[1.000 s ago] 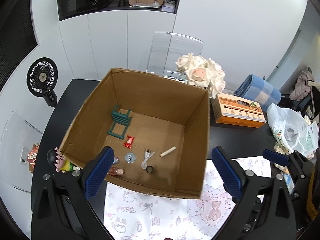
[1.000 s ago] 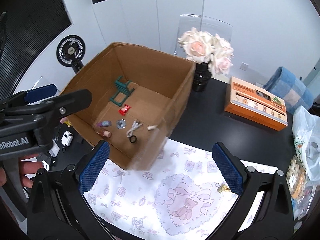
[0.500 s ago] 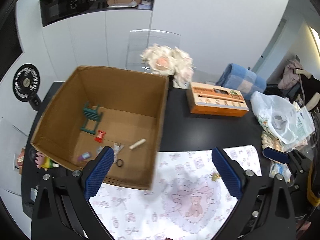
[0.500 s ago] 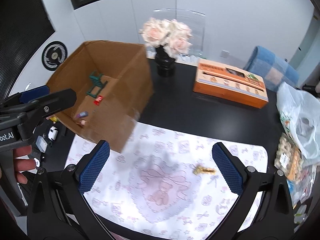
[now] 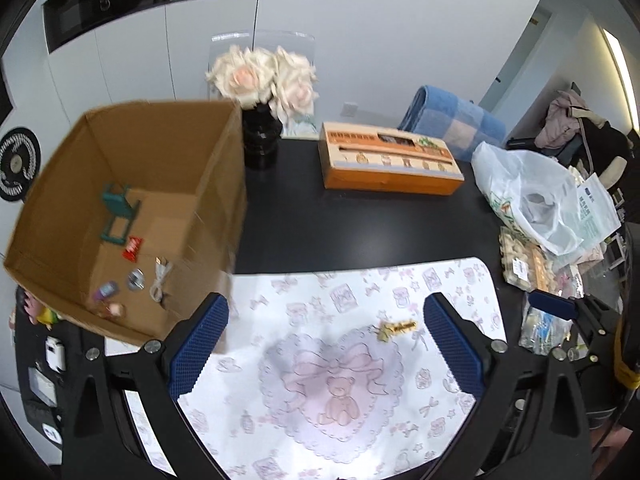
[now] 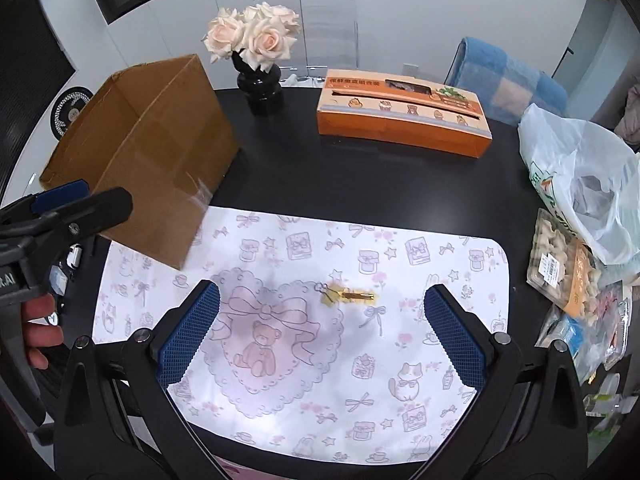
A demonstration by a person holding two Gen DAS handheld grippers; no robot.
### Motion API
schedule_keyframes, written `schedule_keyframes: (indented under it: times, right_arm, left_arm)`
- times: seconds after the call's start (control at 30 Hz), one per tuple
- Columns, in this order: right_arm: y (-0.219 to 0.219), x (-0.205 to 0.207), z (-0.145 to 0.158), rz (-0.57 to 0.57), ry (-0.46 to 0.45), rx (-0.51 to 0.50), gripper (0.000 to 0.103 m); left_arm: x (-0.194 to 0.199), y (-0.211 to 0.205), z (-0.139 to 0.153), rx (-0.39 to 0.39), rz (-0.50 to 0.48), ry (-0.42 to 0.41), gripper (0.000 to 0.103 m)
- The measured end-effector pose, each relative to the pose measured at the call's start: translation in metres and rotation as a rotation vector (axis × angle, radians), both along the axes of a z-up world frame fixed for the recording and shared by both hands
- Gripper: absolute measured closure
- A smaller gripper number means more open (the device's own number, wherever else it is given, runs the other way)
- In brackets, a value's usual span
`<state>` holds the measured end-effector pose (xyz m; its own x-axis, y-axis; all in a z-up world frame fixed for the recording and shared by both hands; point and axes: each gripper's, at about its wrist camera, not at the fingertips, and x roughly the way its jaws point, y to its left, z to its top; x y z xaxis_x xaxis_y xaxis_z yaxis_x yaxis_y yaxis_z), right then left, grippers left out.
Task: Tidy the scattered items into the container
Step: 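Move both tools back over the mat toward the two gold clips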
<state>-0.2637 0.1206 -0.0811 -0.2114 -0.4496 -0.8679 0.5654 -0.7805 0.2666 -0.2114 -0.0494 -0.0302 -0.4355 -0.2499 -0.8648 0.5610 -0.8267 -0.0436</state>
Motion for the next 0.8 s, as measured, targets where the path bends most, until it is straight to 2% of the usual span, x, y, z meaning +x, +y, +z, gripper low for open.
schedule_keyframes:
  times: [0.4,0.8]
  right_arm:
    - [0.026,-0.003,-0.065,-0.007,-0.071,0.037,0.0]
    - [0.02,-0.014,-0.131,0.006,-0.141,0.071,0.0]
  left_arm:
    - [-0.02,0.033,-0.064,0.056,-0.032,-0.068,0.005]
    - [-0.029,0.037,-0.136,0.118,0.011,-0.165,0.005]
